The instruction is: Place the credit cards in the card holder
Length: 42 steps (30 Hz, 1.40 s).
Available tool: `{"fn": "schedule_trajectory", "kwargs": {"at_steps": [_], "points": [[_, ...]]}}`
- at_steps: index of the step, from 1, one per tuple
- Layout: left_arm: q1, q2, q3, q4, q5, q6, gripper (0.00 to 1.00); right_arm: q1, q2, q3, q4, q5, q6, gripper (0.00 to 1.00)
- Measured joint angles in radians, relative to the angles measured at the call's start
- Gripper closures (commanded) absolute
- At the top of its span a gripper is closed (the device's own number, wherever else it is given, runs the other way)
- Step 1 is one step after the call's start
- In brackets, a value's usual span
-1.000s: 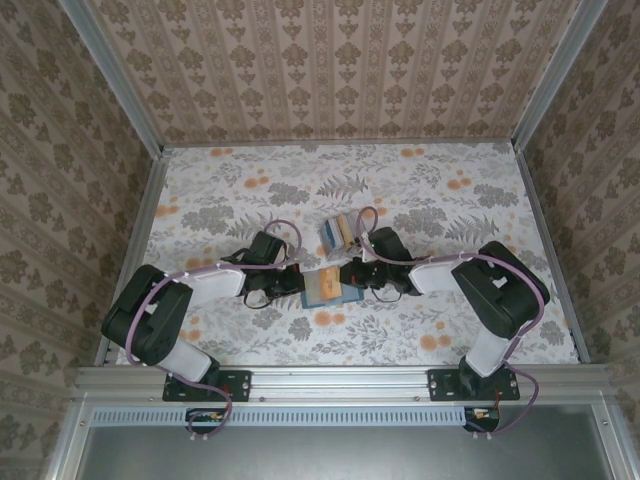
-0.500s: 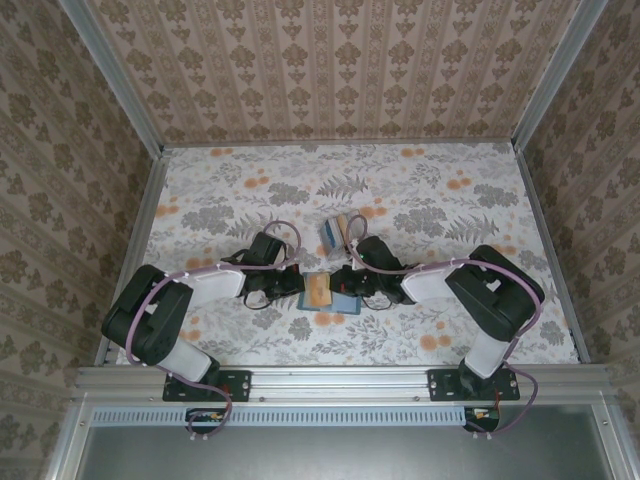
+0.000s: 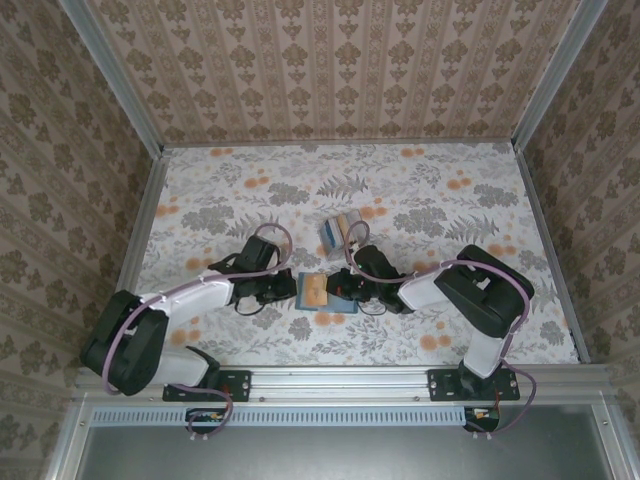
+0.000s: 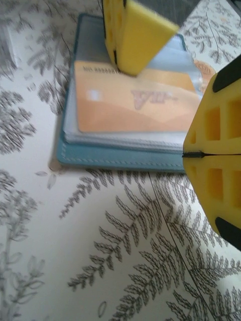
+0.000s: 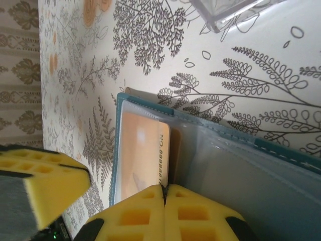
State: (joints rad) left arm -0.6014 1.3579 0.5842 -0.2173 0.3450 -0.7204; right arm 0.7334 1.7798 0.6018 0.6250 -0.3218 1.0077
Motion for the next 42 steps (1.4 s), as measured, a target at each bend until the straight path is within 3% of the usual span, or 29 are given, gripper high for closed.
{"fn": "schedule_trajectory", "kwargs": {"at_steps": [6,22,28,34,42], "points": [[-0.027,0.087,0.020,-0.014,-0.006,0.025,0.98,0.015,0.000,0.000,0.008,0.055,0.034,1.00],[-0.035,0.108,0.017,0.045,0.024,0.001,0.99,0.071,-0.012,0.036,-0.036,0.222,0.096,1.00],[-0.035,0.098,0.009,0.048,0.022,-0.001,0.95,0.071,-0.021,0.039,-0.084,0.229,0.079,0.88],[-0.018,0.043,-0.029,0.042,0.022,0.000,0.94,0.076,-0.124,0.051,-0.287,0.257,-0.043,0.72],[0.026,0.012,-0.032,0.027,0.030,0.012,0.80,0.073,-0.256,0.098,-0.529,0.316,-0.201,0.59]]}}
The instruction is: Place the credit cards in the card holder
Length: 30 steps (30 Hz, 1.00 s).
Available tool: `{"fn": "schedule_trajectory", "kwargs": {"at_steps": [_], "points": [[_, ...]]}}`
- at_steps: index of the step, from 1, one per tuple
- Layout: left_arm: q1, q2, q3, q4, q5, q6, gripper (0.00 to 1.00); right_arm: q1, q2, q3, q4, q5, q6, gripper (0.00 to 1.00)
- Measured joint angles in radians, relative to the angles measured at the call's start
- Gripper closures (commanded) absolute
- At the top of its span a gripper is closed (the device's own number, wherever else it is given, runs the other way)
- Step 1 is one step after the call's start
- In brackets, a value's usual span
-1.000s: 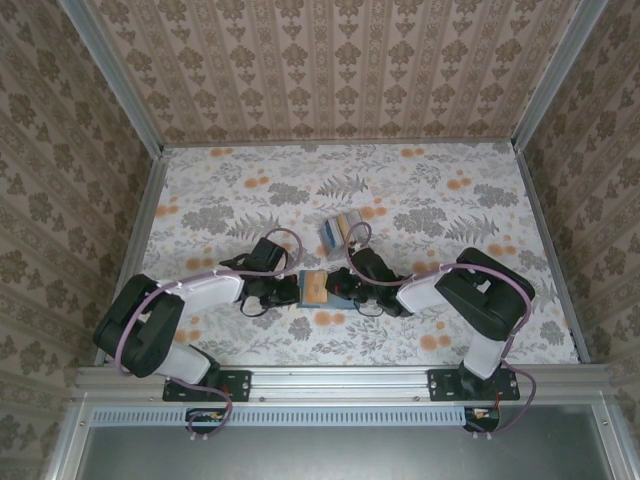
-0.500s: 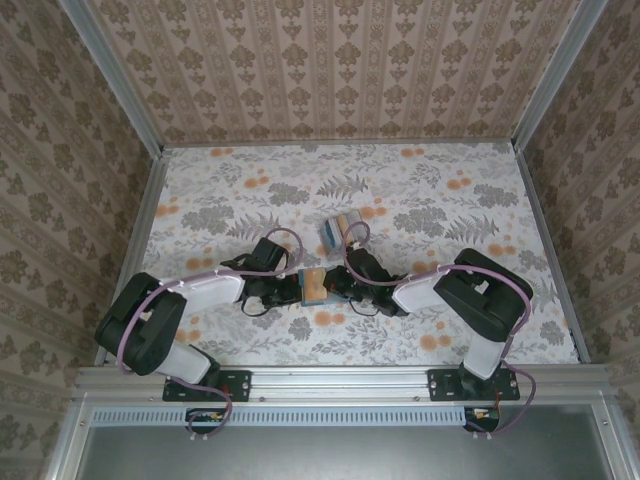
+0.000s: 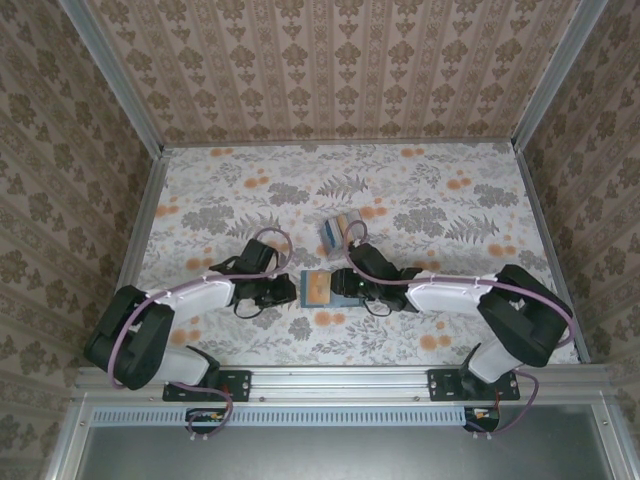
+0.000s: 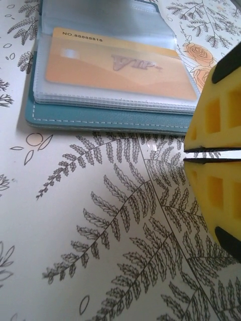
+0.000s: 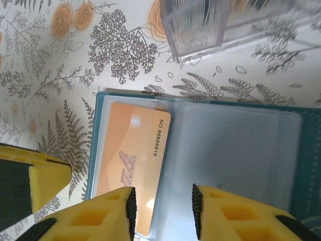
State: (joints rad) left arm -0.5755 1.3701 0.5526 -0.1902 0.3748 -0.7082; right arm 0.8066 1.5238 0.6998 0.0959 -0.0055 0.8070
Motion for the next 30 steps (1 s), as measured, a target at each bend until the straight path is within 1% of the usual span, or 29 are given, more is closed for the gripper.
{"fn": "schedule_trajectory", "kwargs": {"at_steps": [2,3,6,11,14,17,19,23,26,30], "points": [[0.008,-0.004,0.000,-0.005,0.004,0.005,0.70,-0.001,-0.025,0.011,-0.051,0.021,-0.035,0.56],[0.009,-0.005,0.000,-0.005,0.006,0.008,0.67,-0.001,-0.035,0.014,-0.077,0.034,-0.052,0.56],[0.017,-0.004,0.001,-0.008,0.013,0.020,0.63,-0.001,-0.053,0.028,-0.165,0.082,-0.099,0.54],[0.021,0.016,0.017,-0.004,0.024,0.024,0.59,-0.001,-0.053,0.068,-0.319,0.176,-0.151,0.51],[0.021,0.028,0.025,-0.004,0.031,0.024,0.56,-0.001,-0.053,0.089,-0.373,0.216,-0.172,0.48],[0.021,0.036,0.032,-0.004,0.037,0.024,0.55,-0.001,-0.061,0.096,-0.417,0.243,-0.193,0.42],[0.021,0.042,0.037,-0.004,0.042,0.024,0.54,-0.002,-0.080,0.098,-0.446,0.261,-0.209,0.42],[0.021,0.048,0.043,-0.001,0.049,0.025,0.52,-0.014,-0.140,0.104,-0.493,0.283,-0.248,0.40],[0.021,0.057,0.044,0.003,0.052,0.025,0.52,-0.025,-0.155,0.107,-0.499,0.286,-0.266,0.39],[0.021,0.058,0.044,0.003,0.056,0.025,0.51,-0.045,-0.155,0.107,-0.492,0.250,-0.277,0.38]]}}
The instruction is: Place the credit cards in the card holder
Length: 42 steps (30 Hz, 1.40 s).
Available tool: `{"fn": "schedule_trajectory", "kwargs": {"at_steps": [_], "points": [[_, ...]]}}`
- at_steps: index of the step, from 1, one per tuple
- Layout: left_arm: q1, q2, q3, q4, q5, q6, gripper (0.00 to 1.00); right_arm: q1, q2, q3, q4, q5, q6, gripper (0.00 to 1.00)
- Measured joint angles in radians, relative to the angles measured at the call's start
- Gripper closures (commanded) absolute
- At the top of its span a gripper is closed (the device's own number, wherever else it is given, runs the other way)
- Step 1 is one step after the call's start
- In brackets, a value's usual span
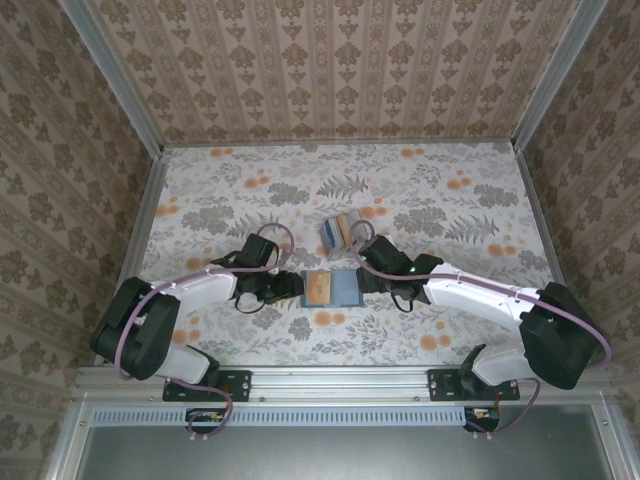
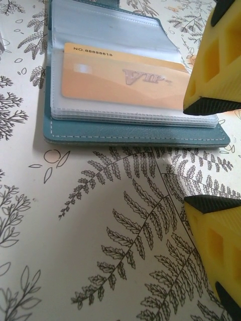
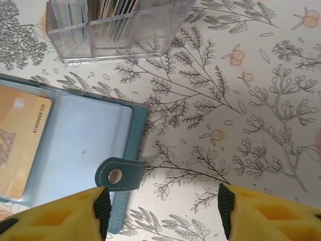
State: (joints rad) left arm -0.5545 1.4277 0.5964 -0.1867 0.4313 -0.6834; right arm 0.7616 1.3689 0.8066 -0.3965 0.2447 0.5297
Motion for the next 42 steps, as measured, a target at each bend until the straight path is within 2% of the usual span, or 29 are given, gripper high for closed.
{"fn": "schedule_trajectory", "kwargs": {"at_steps": [6,10,14,21,25,28,42], "points": [[0.001,0.014,0.010,-0.002,0.010,0.000,0.50,-0.005,0.039,0.003,0.054,-0.117,-0.024,0.38],[0.001,0.027,0.021,-0.003,0.016,0.000,0.50,-0.005,0.129,0.034,0.056,-0.134,-0.033,0.39],[0.001,0.031,0.023,-0.002,0.018,0.000,0.50,-0.005,0.193,0.062,0.057,-0.109,-0.029,0.52],[0.001,0.031,0.024,0.000,0.018,0.000,0.50,-0.007,0.163,0.062,0.056,-0.084,-0.027,0.71],[0.001,0.031,0.024,0.001,0.018,0.000,0.50,-0.011,0.129,0.055,0.059,-0.080,-0.029,0.91],[0.001,0.034,0.024,0.005,0.020,0.000,0.50,-0.019,0.121,0.034,0.072,-0.082,-0.025,0.99],[-0.001,0.074,0.062,0.012,0.042,-0.001,0.50,-0.054,0.121,-0.036,0.156,-0.127,0.058,1.00]]}}
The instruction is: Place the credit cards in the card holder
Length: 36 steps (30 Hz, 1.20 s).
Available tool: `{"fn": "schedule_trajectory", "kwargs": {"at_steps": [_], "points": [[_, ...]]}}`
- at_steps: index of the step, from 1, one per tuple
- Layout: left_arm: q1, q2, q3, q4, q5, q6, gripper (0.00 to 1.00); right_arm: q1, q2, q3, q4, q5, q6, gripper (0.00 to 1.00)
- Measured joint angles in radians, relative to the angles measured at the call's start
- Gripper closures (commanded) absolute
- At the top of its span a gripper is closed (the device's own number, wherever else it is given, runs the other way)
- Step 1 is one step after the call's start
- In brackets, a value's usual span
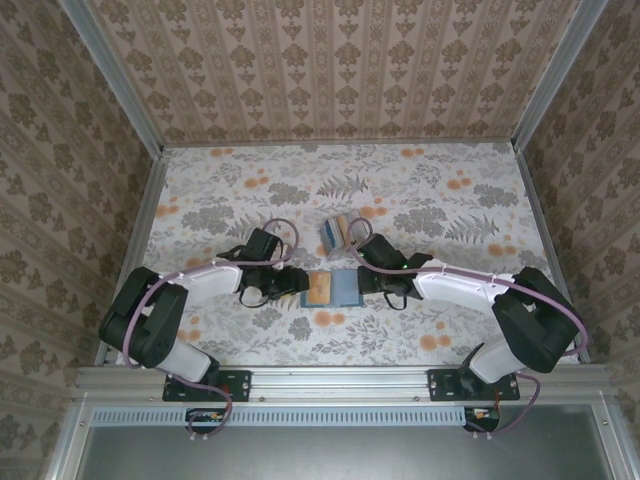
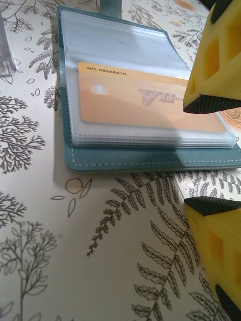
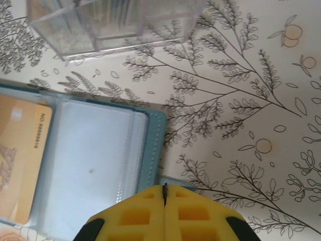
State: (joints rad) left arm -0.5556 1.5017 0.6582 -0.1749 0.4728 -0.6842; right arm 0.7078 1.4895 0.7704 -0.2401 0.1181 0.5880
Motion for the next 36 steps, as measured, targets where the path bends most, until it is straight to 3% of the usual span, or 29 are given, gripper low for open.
{"fn": "schedule_trajectory", "kwargs": {"at_steps": [16,25,36], "points": [[-0.006,0.043,0.050,-0.029,0.012,0.000,0.57,-0.051,0.136,-0.026,0.209,-0.222,0.027,1.00],[-0.032,-0.022,0.064,-0.019,0.040,-0.004,0.54,-0.040,0.200,-0.026,0.359,-0.362,0.075,1.00],[-0.093,0.011,0.087,0.019,0.026,-0.005,0.53,-0.042,0.196,-0.048,0.400,-0.389,0.102,1.00]]}}
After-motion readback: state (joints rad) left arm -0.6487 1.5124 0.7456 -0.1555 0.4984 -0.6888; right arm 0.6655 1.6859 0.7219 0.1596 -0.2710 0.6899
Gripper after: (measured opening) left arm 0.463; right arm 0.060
